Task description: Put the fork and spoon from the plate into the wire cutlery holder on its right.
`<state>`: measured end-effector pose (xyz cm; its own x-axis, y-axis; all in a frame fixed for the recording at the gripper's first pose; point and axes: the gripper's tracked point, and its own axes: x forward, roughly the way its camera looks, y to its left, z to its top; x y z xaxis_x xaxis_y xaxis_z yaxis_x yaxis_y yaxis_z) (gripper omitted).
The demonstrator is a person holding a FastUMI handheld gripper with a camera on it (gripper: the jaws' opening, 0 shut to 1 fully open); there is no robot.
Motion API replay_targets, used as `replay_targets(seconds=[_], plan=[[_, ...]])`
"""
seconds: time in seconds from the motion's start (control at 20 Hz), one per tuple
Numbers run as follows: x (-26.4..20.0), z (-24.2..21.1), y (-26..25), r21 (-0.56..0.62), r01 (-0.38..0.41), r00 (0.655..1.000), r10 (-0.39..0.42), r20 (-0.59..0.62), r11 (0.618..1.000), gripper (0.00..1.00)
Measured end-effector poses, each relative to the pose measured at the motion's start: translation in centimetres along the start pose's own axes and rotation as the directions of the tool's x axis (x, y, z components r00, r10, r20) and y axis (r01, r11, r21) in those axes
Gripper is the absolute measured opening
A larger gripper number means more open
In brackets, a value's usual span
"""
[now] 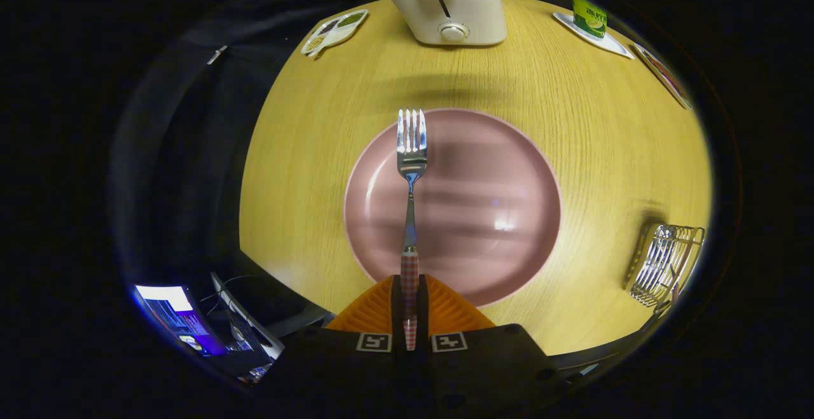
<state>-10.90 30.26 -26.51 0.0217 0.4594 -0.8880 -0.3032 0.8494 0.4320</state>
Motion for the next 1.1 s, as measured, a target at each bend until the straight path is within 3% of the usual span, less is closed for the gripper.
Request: replay_targets(seconds=[0.15, 0.35, 0.7, 0.85, 1.1], plan=[[-6.1, -1.4, -1.4, -0.102, 0.008, 1.0, -0.006, 0.014, 0.995, 0.08], [-13.8, -3.2, -4.0, -0.142, 0.016, 1.0, -0.014, 0.017, 0.99, 0.08], [-21.8, -6.9, -13.0, -0.193, 0.179, 0.975, -0.2, -0.095, 0.965, 0.08], [-23.2, -9.1, -17.6, -0.224, 0.237, 0.926, -0.29, -0.241, 0.945, 0.08], [-23.6, -10.2, -22.9, -0.285, 0.279, 0.783, -0.39, -0.484, 0.917, 0.08]])
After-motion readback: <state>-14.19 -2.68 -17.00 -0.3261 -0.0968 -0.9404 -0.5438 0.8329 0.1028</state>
